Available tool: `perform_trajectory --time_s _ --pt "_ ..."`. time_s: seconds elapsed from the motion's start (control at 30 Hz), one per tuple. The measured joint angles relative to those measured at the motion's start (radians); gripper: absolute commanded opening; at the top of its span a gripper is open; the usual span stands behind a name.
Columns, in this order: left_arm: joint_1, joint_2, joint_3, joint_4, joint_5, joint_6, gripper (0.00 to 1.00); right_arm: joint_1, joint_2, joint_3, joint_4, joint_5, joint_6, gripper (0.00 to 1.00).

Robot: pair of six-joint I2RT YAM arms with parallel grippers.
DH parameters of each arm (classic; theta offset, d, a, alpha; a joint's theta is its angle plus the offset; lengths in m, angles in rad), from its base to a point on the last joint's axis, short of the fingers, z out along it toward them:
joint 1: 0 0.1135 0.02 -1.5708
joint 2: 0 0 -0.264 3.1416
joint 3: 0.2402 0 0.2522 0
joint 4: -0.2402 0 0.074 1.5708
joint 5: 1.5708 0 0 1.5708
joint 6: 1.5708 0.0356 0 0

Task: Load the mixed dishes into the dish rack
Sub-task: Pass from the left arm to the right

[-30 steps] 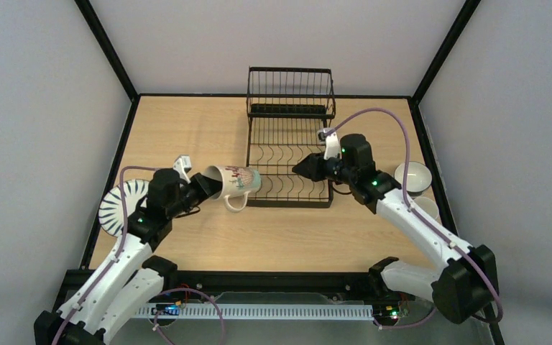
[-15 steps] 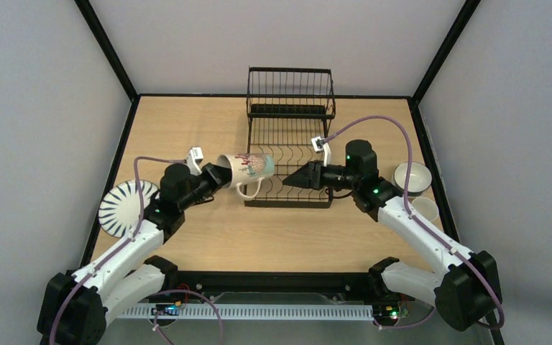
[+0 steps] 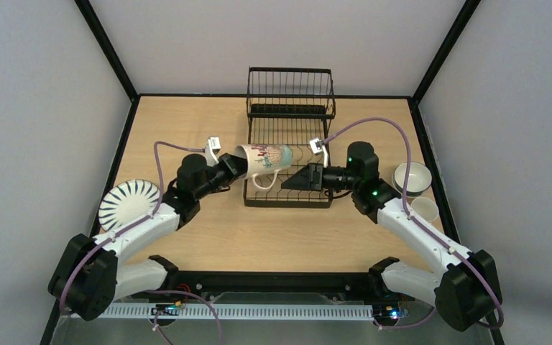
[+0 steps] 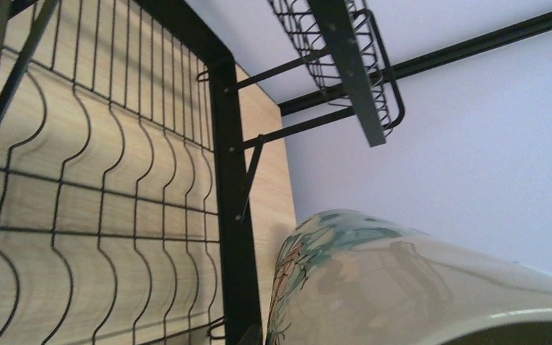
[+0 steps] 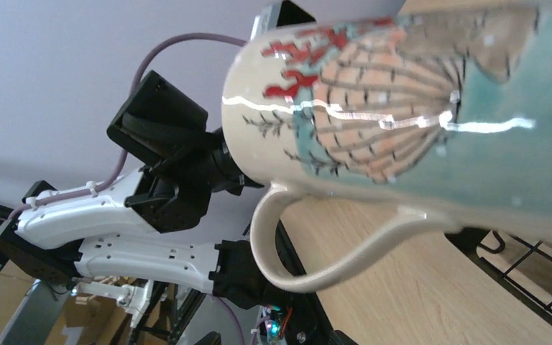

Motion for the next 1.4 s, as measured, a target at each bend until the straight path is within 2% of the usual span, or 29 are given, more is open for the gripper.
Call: perform_trajectory --time_s 0.37,1.4 --pt "-0.023 0.058 0.031 0.126 -0.012 -0.032 0.02 0.0 -0.023 -0.014 0.011 -0.003 0.034 0.87" --pt "-0.106 0.064 0.031 0.15 -0.046 -0.077 0.02 0.0 0.041 -0.04 0.138 0.045 0.089 0.89"
